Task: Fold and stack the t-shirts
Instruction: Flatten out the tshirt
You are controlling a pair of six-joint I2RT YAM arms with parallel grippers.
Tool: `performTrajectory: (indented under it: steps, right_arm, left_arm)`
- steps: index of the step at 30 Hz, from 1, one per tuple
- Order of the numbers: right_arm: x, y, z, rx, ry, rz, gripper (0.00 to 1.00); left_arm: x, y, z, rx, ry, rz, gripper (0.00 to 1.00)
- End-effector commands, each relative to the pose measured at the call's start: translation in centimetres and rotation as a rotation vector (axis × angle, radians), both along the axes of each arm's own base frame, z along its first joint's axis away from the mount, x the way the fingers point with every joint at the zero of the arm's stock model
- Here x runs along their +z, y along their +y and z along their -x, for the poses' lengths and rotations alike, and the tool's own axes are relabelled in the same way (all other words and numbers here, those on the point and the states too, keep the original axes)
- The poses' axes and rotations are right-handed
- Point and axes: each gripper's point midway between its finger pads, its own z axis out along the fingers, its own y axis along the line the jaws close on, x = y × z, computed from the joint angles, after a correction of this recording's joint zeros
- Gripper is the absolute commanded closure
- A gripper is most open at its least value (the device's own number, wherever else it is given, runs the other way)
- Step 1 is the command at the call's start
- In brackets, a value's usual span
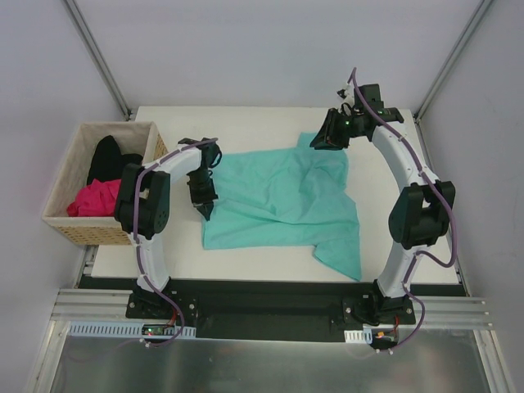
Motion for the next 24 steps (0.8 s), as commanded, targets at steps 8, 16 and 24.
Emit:
performTrajectory:
  steps: [8, 16, 24]
  right_arm:
    - [1.3, 0.4, -0.9, 0.008, -0.039, -0.045, 0.73]
    - [1.3, 0.4, -1.0, 0.006, -0.038, -0.049, 0.73]
    - [0.6, 0.3, 0.3, 0.013, -0.009, -0.042, 0.88]
  left_arm:
    - [1.5, 0.4, 2.3, -0.025, 0.058, 0.013, 0.85]
    - [6.3, -2.0, -4.8, 0.006, -0.170, 0.091, 0.83]
    - [5.1, -2.9, -10.6, -0.012, -0.186, 0.106, 0.83]
